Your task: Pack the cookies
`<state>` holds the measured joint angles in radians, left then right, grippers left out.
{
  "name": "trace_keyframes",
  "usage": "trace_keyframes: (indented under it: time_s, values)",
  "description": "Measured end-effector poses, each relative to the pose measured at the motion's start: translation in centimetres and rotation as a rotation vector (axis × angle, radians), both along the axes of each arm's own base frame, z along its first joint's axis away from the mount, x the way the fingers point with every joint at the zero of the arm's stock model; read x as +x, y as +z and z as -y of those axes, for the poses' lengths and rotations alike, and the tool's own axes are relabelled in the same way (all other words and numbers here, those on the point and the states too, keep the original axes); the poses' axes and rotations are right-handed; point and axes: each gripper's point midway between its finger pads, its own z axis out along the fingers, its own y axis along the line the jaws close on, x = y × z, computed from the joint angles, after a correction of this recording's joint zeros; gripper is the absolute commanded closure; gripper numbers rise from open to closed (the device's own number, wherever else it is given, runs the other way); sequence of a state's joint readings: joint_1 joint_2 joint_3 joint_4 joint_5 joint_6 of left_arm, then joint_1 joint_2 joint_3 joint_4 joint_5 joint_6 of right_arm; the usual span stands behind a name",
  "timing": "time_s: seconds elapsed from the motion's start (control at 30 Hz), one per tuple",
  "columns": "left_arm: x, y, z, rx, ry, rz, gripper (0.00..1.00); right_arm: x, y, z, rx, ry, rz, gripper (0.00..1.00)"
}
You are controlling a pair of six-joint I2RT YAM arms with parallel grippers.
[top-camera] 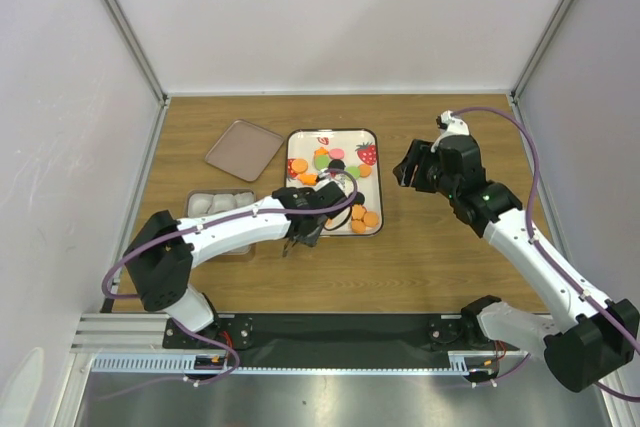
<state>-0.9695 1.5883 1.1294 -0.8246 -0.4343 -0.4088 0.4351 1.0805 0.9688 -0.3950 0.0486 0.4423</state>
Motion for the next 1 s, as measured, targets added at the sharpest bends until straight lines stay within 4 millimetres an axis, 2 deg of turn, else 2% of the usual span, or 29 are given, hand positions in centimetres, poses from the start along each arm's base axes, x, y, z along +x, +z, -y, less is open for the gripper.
trace_keyframes:
  time_s: [0.3,0.5,0.73,0.87,1.0]
  values:
    - [0.9,2.3,0.2,-0.015,0.012,0.053,0.64,0.4,0.6,-0.2,-0.002,0.008,0.010,0.39]
    - [0.8,4.1,-1.2,-0.009,0.045,0.086,0.66,1.0,0.5,-0.5,-0.003,0.017,-0.001,0.39]
    - [0.6,7.1,-4.4,-0.056,0.154,0.125,0.65,1.4,0.4,-1.4,0.004,0.056,-0.014,0.40]
    - [0.7,8.9,-7.4,-0.096,0.252,0.152,0.65,1.5,0.1,-1.8,0.006,0.076,-0.025,0.40]
    - [0.5,9.4,-11.0,-0.121,0.376,0.162,0.65,1.6,-0.6,-2.4,0.011,0.106,-0.048,0.40]
